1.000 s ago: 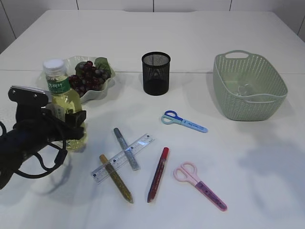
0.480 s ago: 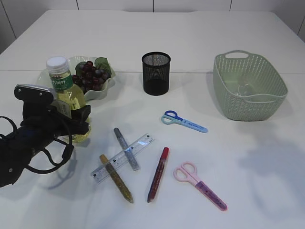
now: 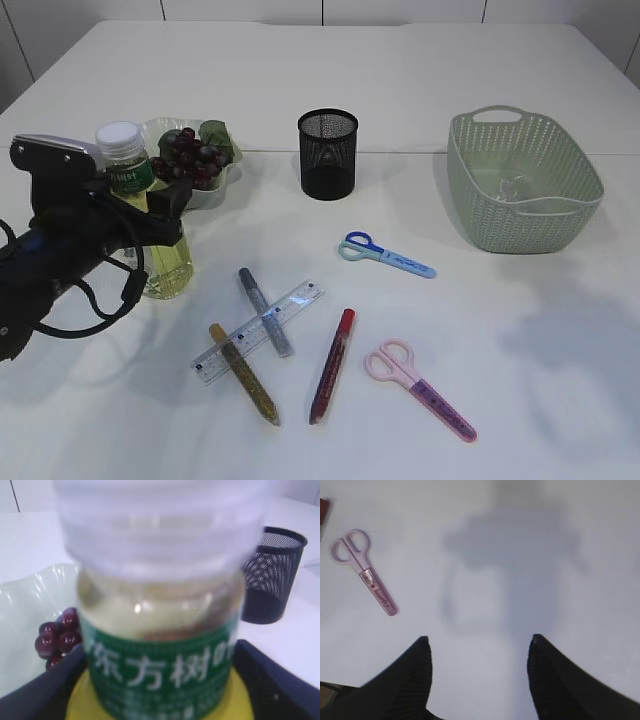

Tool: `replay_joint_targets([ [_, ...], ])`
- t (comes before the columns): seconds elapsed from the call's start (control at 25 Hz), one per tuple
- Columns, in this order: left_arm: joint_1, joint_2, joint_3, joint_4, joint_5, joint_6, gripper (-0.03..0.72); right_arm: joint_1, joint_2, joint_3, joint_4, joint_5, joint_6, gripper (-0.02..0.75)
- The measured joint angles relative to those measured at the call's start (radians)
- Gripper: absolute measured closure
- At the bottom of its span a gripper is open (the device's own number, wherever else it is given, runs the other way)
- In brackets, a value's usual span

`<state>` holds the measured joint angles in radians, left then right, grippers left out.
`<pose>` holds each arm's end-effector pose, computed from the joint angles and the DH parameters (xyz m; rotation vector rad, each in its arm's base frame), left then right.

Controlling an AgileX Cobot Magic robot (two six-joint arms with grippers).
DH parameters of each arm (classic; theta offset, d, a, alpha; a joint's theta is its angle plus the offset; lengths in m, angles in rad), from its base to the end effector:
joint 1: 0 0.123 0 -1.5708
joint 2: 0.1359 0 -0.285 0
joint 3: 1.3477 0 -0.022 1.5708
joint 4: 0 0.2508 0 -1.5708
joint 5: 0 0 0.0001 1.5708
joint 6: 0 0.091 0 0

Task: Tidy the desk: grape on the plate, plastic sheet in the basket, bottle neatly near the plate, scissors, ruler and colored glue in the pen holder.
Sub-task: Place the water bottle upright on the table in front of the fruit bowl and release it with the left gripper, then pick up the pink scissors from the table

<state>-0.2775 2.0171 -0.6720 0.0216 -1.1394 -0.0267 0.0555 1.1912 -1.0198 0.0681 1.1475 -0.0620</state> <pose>0.3315 -0.0963 0.1183 0.2342 1.6787 -0.2378 0.2125 0.0175 0.3147 -0.1402 2.7975 0.0921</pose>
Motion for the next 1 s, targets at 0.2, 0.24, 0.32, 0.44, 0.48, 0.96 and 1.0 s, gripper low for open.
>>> replay_joint_targets([
  [0.2, 0.0, -0.085, 0.011, 0.066, 0.0, 0.0, 0.074, 0.0, 0.0, 0.0, 0.0, 0.002, 0.0, 0.262],
  [0.24, 0.0, -0.105, 0.016, 0.074, 0.0, 0.0, 0.077, 0.0, 0.0, 0.0, 0.0, 0.002, 0.0, 0.262],
  [0.32, 0.0, -0.154, 0.026, 0.075, 0.0, 0.0, 0.083, 0.0, 0.0, 0.0, 0.0, 0.003, 0.0, 0.262],
  [0.44, 0.0, -0.223, 0.031, 0.075, 0.0, 0.0, 0.092, 0.0, 0.0, 0.0, 0.0, 0.006, 0.0, 0.262],
  [0.48, 0.0, -0.247, 0.031, 0.075, 0.003, 0.0, 0.093, 0.0, 0.0, 0.0, 0.0, 0.008, 0.0, 0.262],
  [0.96, 0.0, -0.577, 0.036, 0.075, 0.497, -0.054, 0.236, 0.0, 0.0, 0.0, 0.0, 0.021, 0.0, 0.262],
  [1.0, 0.0, -0.615, 0.037, 0.075, 0.576, -0.066, 0.244, 0.0, 0.0, 0.0, 0.0, 0.021, 0.0, 0.262],
])
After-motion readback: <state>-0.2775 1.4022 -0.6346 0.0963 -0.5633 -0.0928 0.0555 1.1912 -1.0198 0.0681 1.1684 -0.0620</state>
